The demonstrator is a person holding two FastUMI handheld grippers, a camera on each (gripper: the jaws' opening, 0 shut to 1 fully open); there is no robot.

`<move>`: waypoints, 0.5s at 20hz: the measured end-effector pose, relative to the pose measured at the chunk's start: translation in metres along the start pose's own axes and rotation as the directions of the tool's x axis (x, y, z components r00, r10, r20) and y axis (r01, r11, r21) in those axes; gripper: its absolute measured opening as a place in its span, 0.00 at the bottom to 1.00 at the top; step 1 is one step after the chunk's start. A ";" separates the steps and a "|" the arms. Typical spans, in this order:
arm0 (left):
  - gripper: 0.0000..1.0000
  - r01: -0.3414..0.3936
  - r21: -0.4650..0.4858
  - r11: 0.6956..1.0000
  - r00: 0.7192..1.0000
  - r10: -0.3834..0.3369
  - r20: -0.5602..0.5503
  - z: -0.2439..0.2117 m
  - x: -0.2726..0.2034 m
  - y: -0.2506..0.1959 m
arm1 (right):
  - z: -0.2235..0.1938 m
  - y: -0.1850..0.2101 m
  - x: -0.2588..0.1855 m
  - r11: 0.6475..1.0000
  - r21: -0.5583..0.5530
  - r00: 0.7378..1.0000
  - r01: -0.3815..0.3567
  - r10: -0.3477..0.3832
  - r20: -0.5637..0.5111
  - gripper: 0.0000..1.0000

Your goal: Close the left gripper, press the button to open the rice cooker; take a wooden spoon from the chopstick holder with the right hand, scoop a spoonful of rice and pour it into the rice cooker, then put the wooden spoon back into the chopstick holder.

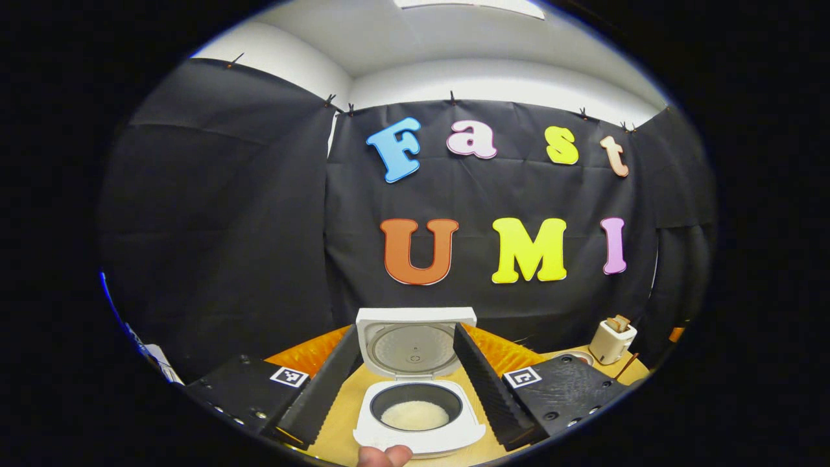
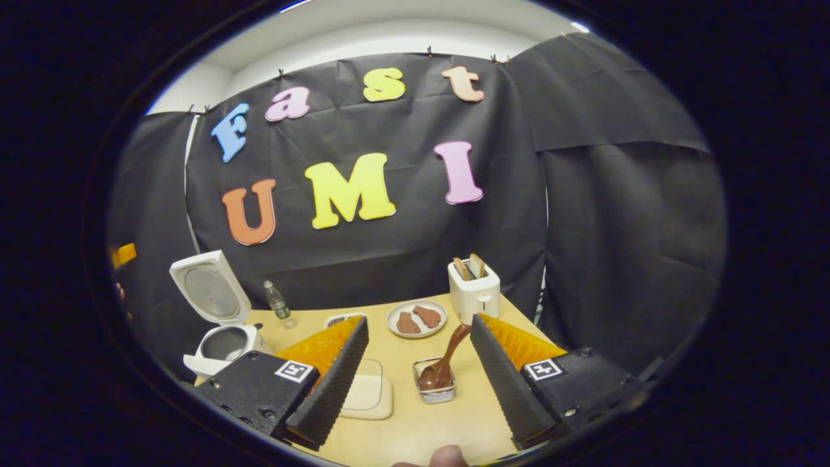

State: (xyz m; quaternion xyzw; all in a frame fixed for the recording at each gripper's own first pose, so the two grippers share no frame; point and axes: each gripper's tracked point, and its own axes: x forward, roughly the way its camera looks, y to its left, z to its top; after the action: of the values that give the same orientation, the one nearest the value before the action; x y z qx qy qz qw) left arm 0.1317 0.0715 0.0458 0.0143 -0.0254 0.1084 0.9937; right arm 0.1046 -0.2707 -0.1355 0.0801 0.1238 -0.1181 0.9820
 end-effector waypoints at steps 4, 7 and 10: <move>0.94 -0.005 -0.001 1.000 1.000 0.005 0.004 0.006 -0.010 0.005 | -0.026 -0.017 0.036 1.000 0.025 0.999 0.010 -0.009 -0.045 1.00; 0.94 -0.049 -0.005 0.999 0.999 0.049 0.003 0.006 -0.013 0.007 | -0.054 -0.026 0.070 0.999 0.046 0.995 0.002 0.003 -0.099 1.00; 0.94 -0.074 0.001 0.997 0.997 0.074 0.003 0.007 -0.009 0.003 | -0.083 -0.041 0.108 0.997 0.073 0.989 0.013 -0.002 -0.149 1.00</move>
State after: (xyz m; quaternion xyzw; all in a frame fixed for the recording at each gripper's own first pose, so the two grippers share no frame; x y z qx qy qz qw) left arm 0.1219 0.0725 0.0526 0.0138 -0.0272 0.1454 0.9889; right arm 0.1777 -0.3176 -0.2483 0.1244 0.1926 -0.1200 0.9659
